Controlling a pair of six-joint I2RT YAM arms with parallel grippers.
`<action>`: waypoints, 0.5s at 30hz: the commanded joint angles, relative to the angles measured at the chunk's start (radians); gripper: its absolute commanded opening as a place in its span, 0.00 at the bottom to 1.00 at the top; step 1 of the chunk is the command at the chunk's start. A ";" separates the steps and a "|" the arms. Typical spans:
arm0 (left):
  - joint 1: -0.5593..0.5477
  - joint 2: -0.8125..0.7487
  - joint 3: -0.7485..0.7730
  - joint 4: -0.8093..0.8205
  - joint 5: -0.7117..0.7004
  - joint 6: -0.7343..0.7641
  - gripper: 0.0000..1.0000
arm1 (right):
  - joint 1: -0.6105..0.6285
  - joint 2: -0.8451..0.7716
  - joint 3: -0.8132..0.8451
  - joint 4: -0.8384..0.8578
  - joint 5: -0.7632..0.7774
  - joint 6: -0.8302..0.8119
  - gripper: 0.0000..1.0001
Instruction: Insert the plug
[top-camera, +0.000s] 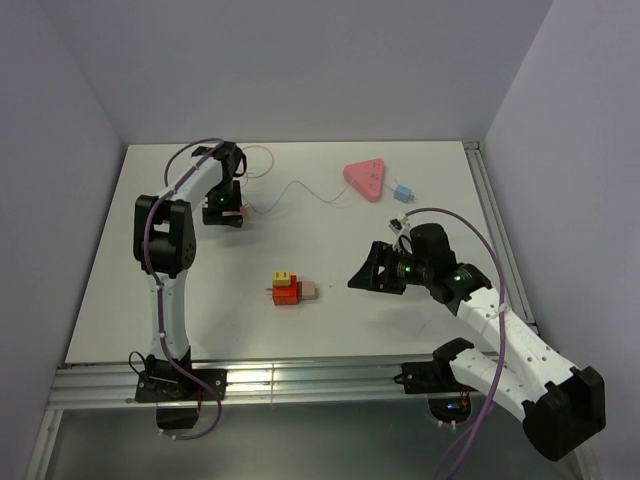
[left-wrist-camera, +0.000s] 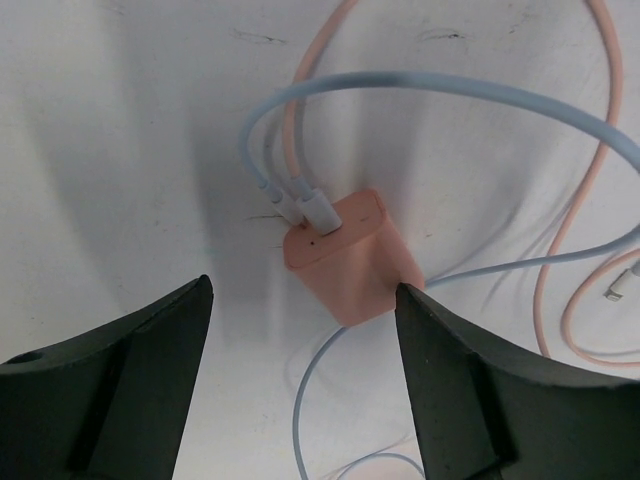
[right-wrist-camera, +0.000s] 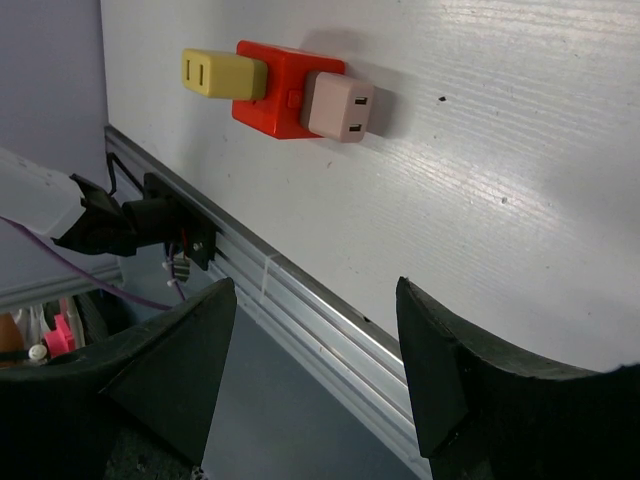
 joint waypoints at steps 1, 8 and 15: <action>0.007 -0.005 0.022 0.042 -0.002 0.009 0.79 | -0.008 -0.005 -0.004 0.037 -0.005 -0.016 0.72; -0.022 -0.024 0.106 0.100 -0.116 0.292 0.81 | -0.008 0.004 -0.018 0.046 -0.013 -0.019 0.72; -0.083 -0.193 -0.087 0.434 -0.171 0.962 0.80 | -0.008 -0.002 -0.045 0.064 -0.029 -0.022 0.72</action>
